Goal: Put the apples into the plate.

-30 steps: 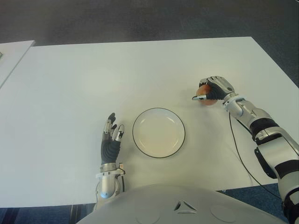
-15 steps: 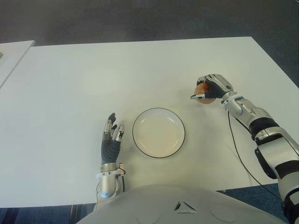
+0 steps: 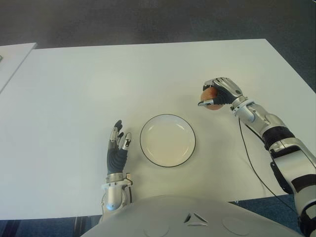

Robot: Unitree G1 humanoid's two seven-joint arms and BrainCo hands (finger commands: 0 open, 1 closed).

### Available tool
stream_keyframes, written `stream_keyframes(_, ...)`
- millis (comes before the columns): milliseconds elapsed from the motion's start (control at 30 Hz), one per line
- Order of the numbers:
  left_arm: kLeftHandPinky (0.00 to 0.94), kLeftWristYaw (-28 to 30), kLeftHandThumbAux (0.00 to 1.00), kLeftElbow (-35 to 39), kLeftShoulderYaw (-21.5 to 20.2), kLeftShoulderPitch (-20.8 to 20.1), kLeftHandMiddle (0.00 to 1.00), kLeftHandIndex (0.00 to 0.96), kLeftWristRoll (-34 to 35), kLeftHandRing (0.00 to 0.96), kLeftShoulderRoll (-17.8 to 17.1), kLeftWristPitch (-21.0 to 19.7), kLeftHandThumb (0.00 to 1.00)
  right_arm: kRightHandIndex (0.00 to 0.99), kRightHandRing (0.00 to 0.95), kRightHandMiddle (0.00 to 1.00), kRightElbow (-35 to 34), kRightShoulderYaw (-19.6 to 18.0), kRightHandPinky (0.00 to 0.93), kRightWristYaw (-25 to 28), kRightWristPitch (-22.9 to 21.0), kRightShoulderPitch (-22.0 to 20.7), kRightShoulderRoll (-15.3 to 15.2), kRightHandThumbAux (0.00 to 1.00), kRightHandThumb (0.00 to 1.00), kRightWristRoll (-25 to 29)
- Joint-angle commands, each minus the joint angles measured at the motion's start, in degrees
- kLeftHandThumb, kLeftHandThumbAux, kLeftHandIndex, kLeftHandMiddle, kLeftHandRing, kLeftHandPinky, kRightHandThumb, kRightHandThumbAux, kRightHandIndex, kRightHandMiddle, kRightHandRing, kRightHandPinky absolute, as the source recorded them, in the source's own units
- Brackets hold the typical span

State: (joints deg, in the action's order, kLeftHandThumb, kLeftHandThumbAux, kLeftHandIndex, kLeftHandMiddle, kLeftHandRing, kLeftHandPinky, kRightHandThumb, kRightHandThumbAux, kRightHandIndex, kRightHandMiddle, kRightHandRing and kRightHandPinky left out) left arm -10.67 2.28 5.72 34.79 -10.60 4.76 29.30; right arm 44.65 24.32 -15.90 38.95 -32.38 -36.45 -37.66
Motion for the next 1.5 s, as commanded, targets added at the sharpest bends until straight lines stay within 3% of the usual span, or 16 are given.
stream_keyframes(33, 0.012, 0.14, 0.375, 0.03, 0.27, 0.2, 0.0, 0.0, 0.16, 0.0, 0.01, -0.63, 0.043, 0.441, 0.852, 0.865, -10.84, -2.35, 0.836, 3.77, -0.94, 4.01, -0.09, 0.709, 0.743, 2.14)
stream_keyframes(267, 0.01, 0.1, 0.391, -0.16, 0.32, 0.17, 0.0, 0.0, 0.29, 0.0, 0.12, -0.3, 0.047, 0.44, 0.854, 0.868, -18.44, -4.02, 0.835, 8.15, -1.5, 7.13, 0.95, 0.708, 0.744, 3.33)
stream_keyframes(700, 0.003, -0.05, 0.368, -0.61, 0.35, -0.22, 0.0, 0.0, -0.11, 0.0, 0.05, 0.05, 0.047, 0.44, 0.854, 0.865, -23.79, -4.39, 0.838, 10.07, 2.77, 7.83, 1.76, 0.708, 0.746, 2.35)
stream_keyframes(1200, 0.004, -0.1, 0.368, -0.82, 0.21, -0.61, 0.0, 0.0, 0.12, 0.0, 0.29, -0.52, 0.047, 0.44, 0.857, 0.865, -31.32, -4.36, 0.847, 11.09, 3.87, 9.6, 3.87, 0.709, 0.742, 0.55)
stream_keyframes(1500, 0.009, 0.91, 0.37, -1.34, 0.35, -1.02, 0.0, 0.0, 1.13, 0.0, -0.3, -1.2, 0.02, 0.44, 0.849, 0.858, -39.01, -2.89, 0.843, 18.34, 2.15, 10.51, 5.78, 0.709, 0.738, 1.46)
